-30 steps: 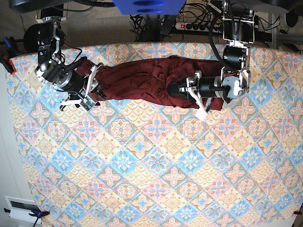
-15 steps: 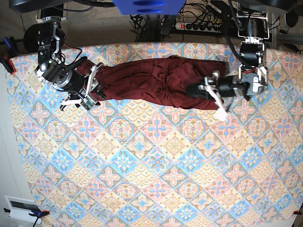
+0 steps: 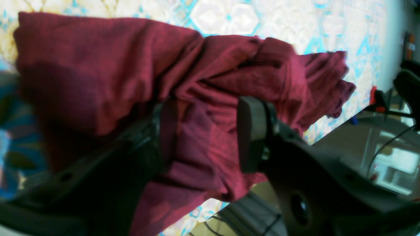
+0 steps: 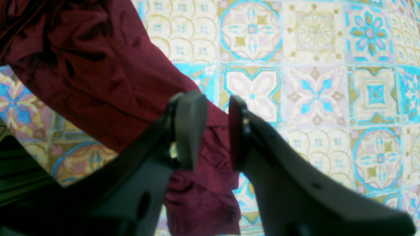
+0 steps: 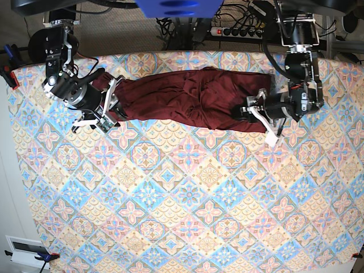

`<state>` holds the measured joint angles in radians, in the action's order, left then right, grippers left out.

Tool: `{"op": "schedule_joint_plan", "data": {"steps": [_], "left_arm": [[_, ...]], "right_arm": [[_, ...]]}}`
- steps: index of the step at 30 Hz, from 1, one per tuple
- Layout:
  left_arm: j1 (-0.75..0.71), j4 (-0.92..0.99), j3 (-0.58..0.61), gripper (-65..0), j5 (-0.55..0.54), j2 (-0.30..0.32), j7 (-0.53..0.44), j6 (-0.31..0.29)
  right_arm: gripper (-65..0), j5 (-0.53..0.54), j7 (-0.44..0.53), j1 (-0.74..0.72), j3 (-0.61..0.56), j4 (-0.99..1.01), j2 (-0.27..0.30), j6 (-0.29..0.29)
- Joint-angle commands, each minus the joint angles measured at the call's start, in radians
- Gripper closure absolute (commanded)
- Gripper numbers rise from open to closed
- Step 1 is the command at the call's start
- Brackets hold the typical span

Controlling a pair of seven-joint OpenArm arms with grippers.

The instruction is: Layout the t-shirt on the table in an organized manner, then fold the t-shirt properly

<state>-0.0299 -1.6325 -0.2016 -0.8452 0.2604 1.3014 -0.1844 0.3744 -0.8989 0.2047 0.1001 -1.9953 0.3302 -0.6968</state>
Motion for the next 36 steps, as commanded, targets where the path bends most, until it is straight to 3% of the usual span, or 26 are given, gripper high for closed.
{"op": "schedule_joint_plan", "data": {"steps": [1, 7, 17, 22, 28, 32, 36], "left_arm": [[0.015, -0.015, -0.003, -27.5, 0.007, -0.002, -0.009, -0.004], [0.017, -0.019, -0.003, -27.5, 0.116, -0.049, -0.009, -0.004], [-0.069, -0.248, -0.006, -27.5, 0.116, -0.046, -0.082, -0.010], [-0.063, -0.219, -0.012, -27.5, 0.126, -0.039, -0.084, -0.004], [-0.063, -0.208, -0.019, -27.5, 0.149, -0.014, -0.164, -0.004], [-0.051, -0.160, -0.011, -27.5, 0.254, -0.043, -0.170, -0.004], [-0.002, -0.036, -0.009, -27.5, 0.258, -0.057, -0.170, -0.004]], "right_arm": [[-15.4, 0.013, 0.021, -0.007, 0.003, -0.019, 0.010, -0.001], [-15.4, 0.013, 0.021, -0.007, 0.002, -0.017, 0.010, -0.001], [-15.4, 0.013, 0.021, -0.009, 0.000, -0.017, 0.010, -0.001], [-15.4, 0.013, 0.021, -0.009, 0.000, -0.017, 0.010, -0.001], [-15.4, 0.013, 0.021, -0.009, 0.000, -0.017, 0.010, -0.001], [-15.4, 0.013, 0.021, -0.007, 0.000, -0.017, 0.010, -0.001], [-15.4, 0.013, 0.021, -0.007, 0.000, -0.017, 0.010, -0.001]]}}
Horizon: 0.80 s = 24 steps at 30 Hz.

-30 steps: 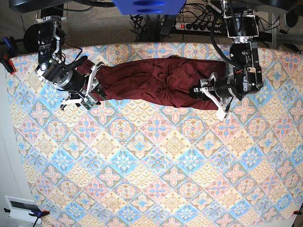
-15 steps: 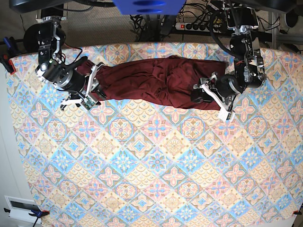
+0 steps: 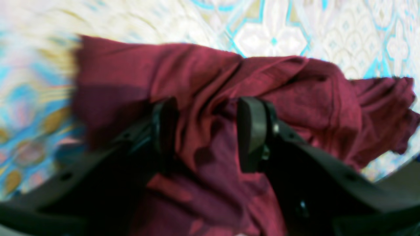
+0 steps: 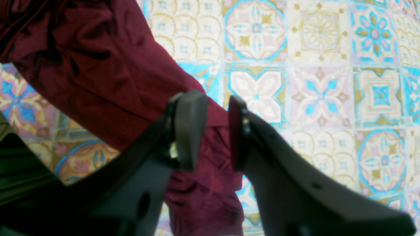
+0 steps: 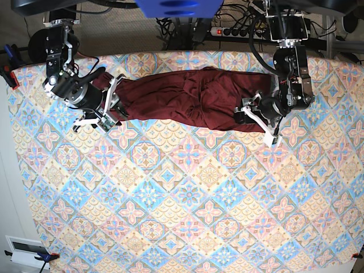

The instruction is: Layout the t-shirt on the table in an organized manner, then fold the t-shirt properly

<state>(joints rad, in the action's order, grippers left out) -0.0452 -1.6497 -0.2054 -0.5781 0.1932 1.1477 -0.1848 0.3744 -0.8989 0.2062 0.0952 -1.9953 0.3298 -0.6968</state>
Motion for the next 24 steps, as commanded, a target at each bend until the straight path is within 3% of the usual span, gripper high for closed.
{"op": "schedule_joint_plan", "data": {"steps": [1, 7, 9, 13, 24], "left_arm": [[0.023, -0.001, 0.004, -27.5, -0.009, 0.009, -0.016, -0.003], [0.052, 0.038, 0.131, -26.0, -0.009, 0.002, -0.016, -0.005], [0.052, 0.038, 0.166, -19.4, -0.009, 0.002, -0.016, -0.011], [0.052, 0.036, 0.197, 0.0, -0.010, -0.001, -0.031, -0.011], [-0.022, -0.172, 0.189, -0.1, -0.084, -0.002, -0.042, -0.011]], "right_arm": [[-15.4, 0.013, 0.021, -0.009, 0.005, -0.017, 0.010, -0.001], [-15.4, 0.013, 0.021, -0.009, 0.008, -0.017, 0.010, -0.001], [-15.4, 0.013, 0.021, -0.009, 0.011, -0.017, 0.010, -0.001], [-15.4, 0.013, 0.021, -0.011, 0.011, -0.017, 0.010, -0.001], [-15.4, 0.013, 0.021, -0.011, 0.011, -0.017, 0.010, -0.001]]}}
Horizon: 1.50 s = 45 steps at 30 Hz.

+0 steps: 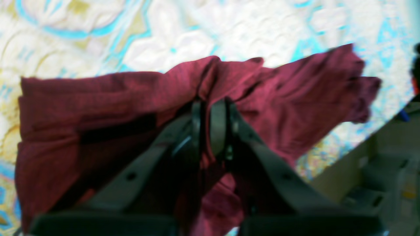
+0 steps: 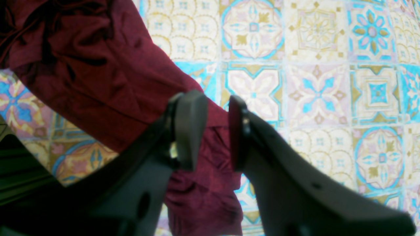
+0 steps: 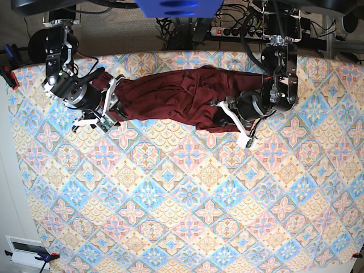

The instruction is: Layout the t-shirt on the table in an organized manner, then fold the t-shirt properly

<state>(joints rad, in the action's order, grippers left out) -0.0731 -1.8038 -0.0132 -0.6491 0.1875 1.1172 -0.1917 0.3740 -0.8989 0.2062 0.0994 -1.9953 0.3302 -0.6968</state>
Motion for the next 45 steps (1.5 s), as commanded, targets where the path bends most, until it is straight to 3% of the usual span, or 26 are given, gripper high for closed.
{"op": "schedule_joint_plan", "data": {"steps": [1, 9, 15, 21, 25, 29, 32, 36, 42, 45], "left_arm": [[0.000, -0.018, 0.002, -0.1, -0.030, 0.002, -0.012, -0.004], [-0.015, -0.006, 0.054, -0.4, -0.041, -0.047, -0.009, -0.004], [0.023, 0.114, 0.077, -1.3, -0.041, -0.070, -0.012, -0.004], [0.028, 0.111, 0.068, -15.6, -0.056, -0.067, -0.012, -0.004], [-0.011, -0.023, -0.012, -25.1, -0.139, -0.044, -0.007, -0.004], [-0.073, -0.050, -0.158, -25.4, -0.306, 0.025, -0.006, -0.004], [-0.126, -0.050, -0.184, -25.4, -0.366, 0.091, -0.006, -0.004], [-0.169, -0.038, -0.164, -25.4, -0.323, 0.148, -0.012, -0.004], [-0.169, -0.035, -0.078, -25.4, -0.171, 0.123, -0.013, -0.004], [-0.169, -0.035, -0.049, -25.4, -0.116, 0.094, -0.013, -0.004]], "right_arm": [[-15.4, 0.013, 0.021, -0.011, 0.007, -0.017, 0.010, -0.001], [-15.4, 0.013, 0.021, -0.009, 0.007, -0.019, 0.010, -0.001], [-15.4, 0.013, 0.019, -0.007, 0.004, -0.020, 0.010, -0.001], [-15.4, 0.013, 0.019, -0.006, 0.004, -0.022, 0.010, -0.001], [-15.4, 0.013, 0.019, 0.008, 0.004, -0.023, 0.010, -0.001], [-15.4, 0.013, 0.019, 0.071, 0.007, -0.023, 0.010, -0.001], [-15.4, 0.013, 0.019, 0.082, 0.007, -0.022, 0.010, -0.001], [-15.4, 0.013, 0.016, 0.074, 0.032, -0.017, 0.010, -0.001], [-15.8, 0.013, 0.002, 0.072, 0.191, 0.000, -0.019, -0.001], [-15.9, 0.016, -0.076, 0.032, 0.271, 0.044, -0.019, -0.001]]}}
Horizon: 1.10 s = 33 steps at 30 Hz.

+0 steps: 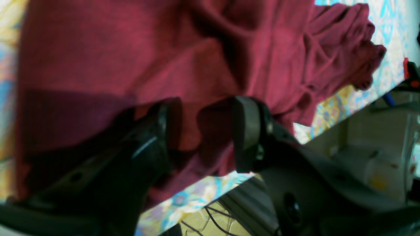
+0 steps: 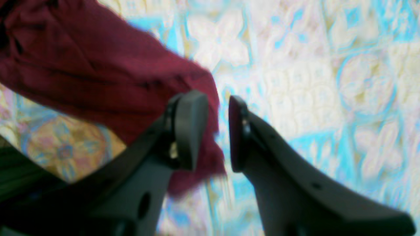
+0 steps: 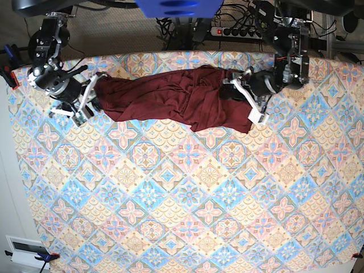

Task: Layout the t-shirt on the table in an organized manner, then fold the t-shirt properly
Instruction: 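Release the collar end with the right gripper and regrasp it further out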

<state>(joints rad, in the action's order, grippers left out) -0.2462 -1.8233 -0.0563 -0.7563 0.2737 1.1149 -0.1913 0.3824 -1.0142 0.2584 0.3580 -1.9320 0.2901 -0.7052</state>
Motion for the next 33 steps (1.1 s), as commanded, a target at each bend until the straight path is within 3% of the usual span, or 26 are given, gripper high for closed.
{"op": "schedule_joint_plan", "data": {"steps": [1, 5, 11, 14, 33], "left_arm": [[0.005, -0.016, 0.002, -25.4, -0.002, 0.003, -0.011, -0.004], [0.005, 0.006, 0.005, -25.4, -0.004, -0.011, -0.011, -0.004], [0.005, 0.061, 0.000, -25.4, -0.006, -0.014, -0.011, -0.004], [0.005, 0.061, 0.000, -25.4, -0.006, -0.014, -0.011, -0.004], [0.005, 0.061, 0.000, -25.4, -0.006, -0.014, -0.011, -0.006]], "right_arm": [[-16.1, 0.008, 0.021, -0.046, 0.037, -0.008, 0.019, 0.007], [-19.9, 0.033, -0.036, -0.081, 0.143, 0.044, 0.010, 0.007], [-24.8, 0.324, -0.090, -0.083, 0.212, 0.184, 0.011, 0.007], [-26.3, 0.395, -0.090, -0.080, 0.210, 0.266, 0.022, 0.007], [-27.7, 0.432, -0.134, -0.046, 0.195, 0.424, 0.014, 0.007]]}}
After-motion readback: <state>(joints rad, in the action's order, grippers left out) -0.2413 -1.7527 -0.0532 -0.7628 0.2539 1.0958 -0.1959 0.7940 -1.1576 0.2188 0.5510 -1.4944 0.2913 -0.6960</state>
